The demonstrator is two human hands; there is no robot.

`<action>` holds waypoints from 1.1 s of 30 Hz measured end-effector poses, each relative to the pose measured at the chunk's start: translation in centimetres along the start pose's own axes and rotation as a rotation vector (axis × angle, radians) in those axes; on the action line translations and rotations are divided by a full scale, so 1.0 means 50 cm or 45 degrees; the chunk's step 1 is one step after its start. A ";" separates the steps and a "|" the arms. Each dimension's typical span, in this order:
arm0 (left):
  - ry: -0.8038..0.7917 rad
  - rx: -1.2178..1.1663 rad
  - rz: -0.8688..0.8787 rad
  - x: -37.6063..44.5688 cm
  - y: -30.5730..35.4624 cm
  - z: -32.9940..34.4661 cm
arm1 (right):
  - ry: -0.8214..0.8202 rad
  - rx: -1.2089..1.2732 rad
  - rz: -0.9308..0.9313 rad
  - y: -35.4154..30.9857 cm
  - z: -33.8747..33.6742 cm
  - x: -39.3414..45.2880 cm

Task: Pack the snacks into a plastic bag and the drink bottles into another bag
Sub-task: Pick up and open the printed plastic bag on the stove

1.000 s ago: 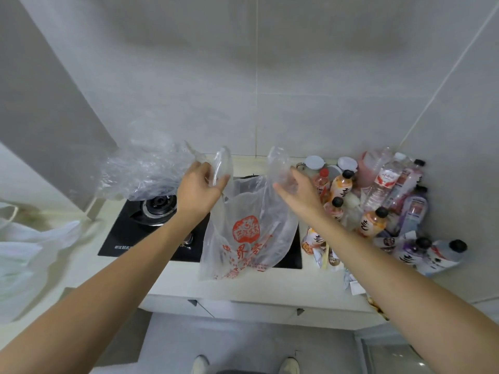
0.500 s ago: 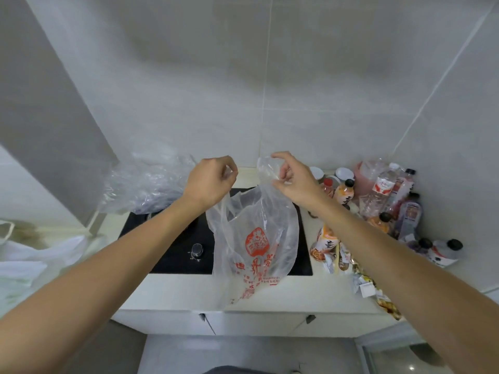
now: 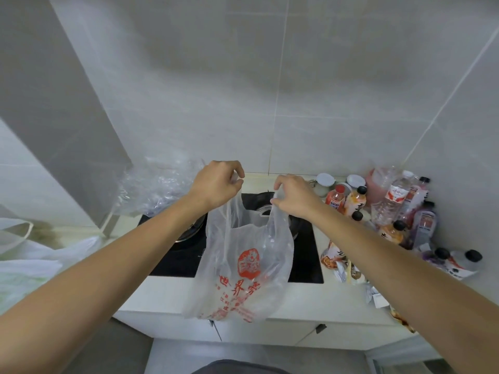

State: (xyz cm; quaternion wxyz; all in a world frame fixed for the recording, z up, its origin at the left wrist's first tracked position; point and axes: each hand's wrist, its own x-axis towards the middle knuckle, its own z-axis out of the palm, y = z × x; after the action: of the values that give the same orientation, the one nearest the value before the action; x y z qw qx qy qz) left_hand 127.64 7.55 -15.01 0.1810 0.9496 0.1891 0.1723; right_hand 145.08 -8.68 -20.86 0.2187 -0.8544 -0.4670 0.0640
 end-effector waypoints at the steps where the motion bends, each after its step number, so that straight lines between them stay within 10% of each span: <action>1: -0.005 0.002 -0.001 -0.001 0.002 0.001 | -0.003 0.001 0.008 0.005 0.004 0.002; 17: 0.055 0.025 -0.135 -0.043 -0.002 0.006 | -0.574 -0.325 0.001 0.087 0.128 -0.041; 33: 0.263 0.132 -0.044 0.045 0.029 -0.060 | -0.008 -0.212 -0.381 0.046 -0.142 0.042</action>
State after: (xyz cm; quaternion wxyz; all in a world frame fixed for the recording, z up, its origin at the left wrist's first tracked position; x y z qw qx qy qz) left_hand 128.85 8.06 -11.22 0.1143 0.9315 0.2318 0.2560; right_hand 150.25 -10.28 -15.30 0.1527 -0.7902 -0.5935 -0.0054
